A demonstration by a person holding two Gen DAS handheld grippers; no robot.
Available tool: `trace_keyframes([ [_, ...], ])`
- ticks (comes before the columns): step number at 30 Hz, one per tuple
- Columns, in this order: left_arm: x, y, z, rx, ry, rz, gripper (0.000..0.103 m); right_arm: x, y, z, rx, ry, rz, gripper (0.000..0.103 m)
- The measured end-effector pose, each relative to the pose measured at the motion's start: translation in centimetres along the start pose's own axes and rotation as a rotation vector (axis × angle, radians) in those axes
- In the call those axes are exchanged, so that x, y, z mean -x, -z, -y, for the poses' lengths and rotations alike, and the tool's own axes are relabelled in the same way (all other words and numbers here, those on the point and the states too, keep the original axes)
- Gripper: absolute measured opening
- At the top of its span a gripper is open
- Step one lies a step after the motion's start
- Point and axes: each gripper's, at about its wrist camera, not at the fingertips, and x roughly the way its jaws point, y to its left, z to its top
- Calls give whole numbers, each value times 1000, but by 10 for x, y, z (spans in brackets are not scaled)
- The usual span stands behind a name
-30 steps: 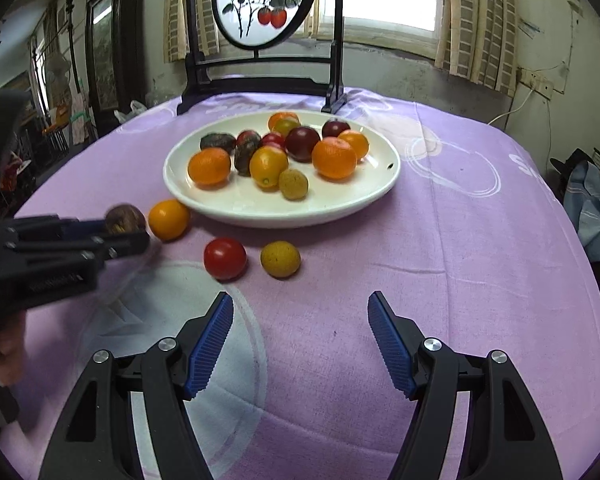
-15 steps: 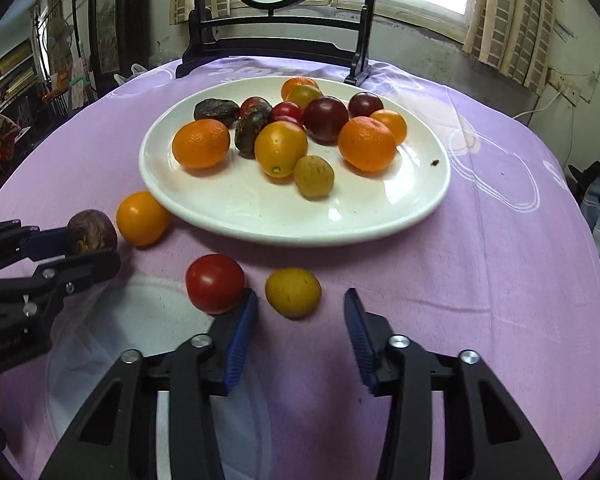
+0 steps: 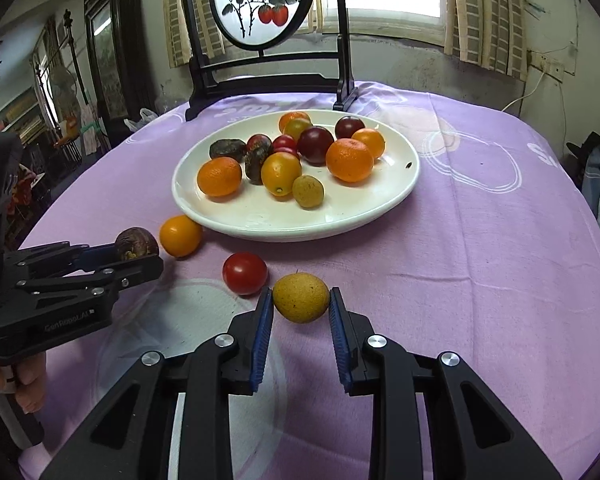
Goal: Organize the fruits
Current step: 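Lower both fruits onto the white plate and open both tools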
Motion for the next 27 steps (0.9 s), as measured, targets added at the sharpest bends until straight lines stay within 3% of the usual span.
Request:
trace_keyframes([
  [12, 28, -29, 19, -74, -24, 78, 40, 26, -16, 4, -16, -2, 88, 28],
  [27, -3, -81, 38, -79, -51, 86, 40, 2, -58, 8, 21, 23, 100, 28],
])
